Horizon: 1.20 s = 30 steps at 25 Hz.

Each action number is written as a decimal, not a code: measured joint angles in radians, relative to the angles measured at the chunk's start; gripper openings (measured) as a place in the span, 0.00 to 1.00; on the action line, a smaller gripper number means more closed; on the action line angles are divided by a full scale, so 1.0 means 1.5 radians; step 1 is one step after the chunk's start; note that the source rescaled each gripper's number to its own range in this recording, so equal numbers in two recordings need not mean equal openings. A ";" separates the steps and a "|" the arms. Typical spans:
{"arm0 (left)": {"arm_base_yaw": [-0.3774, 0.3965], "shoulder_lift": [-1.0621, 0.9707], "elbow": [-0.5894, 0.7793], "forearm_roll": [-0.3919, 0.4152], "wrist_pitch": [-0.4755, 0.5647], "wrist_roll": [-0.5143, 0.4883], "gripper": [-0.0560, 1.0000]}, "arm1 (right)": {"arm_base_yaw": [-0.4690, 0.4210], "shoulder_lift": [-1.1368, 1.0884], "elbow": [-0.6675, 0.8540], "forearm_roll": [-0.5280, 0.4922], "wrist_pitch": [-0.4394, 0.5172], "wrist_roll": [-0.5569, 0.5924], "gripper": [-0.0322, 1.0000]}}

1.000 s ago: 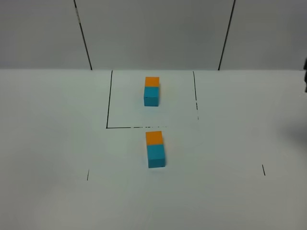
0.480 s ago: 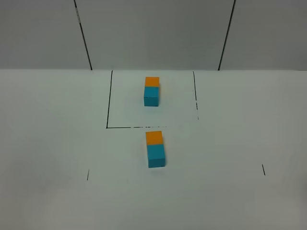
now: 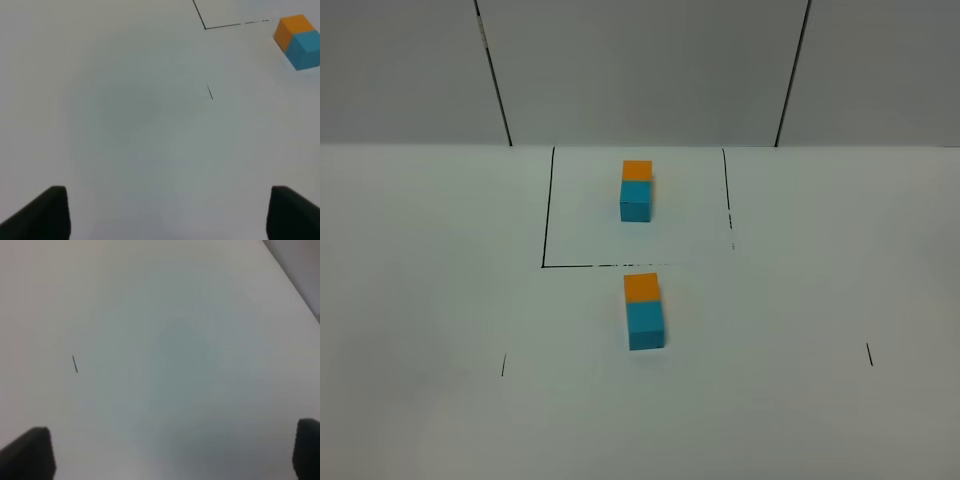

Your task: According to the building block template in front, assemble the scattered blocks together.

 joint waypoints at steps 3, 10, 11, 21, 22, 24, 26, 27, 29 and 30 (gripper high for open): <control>0.000 0.000 0.000 0.000 0.000 0.000 0.70 | 0.000 -0.064 0.010 0.008 0.008 0.001 0.90; 0.000 0.000 0.000 0.000 0.000 0.000 0.70 | 0.004 -0.177 0.024 0.027 0.025 -0.005 0.90; 0.000 0.000 0.000 0.000 0.000 0.000 0.70 | 0.005 -0.189 0.033 0.028 0.025 -0.013 0.90; 0.000 0.000 0.000 0.000 0.000 0.000 0.70 | 0.012 -0.269 0.099 0.100 -0.007 -0.107 0.90; 0.000 0.000 0.000 0.000 0.000 0.000 0.70 | 0.015 -0.269 0.105 0.101 -0.009 -0.118 0.90; 0.000 0.000 0.000 0.000 0.000 0.000 0.70 | 0.017 -0.270 0.115 0.103 -0.010 -0.136 0.90; 0.000 0.000 0.000 0.000 0.000 0.000 0.70 | 0.023 -0.270 0.126 0.105 -0.013 -0.146 0.90; 0.000 0.000 0.000 0.000 0.000 0.000 0.70 | 0.027 -0.270 0.131 0.108 -0.015 -0.146 0.90; 0.000 0.000 0.000 0.000 0.000 0.000 0.70 | 0.036 -0.270 0.136 0.115 -0.020 -0.149 0.89; 0.000 0.000 0.000 0.000 0.000 0.000 0.70 | 0.039 -0.270 0.136 0.116 -0.022 -0.149 0.89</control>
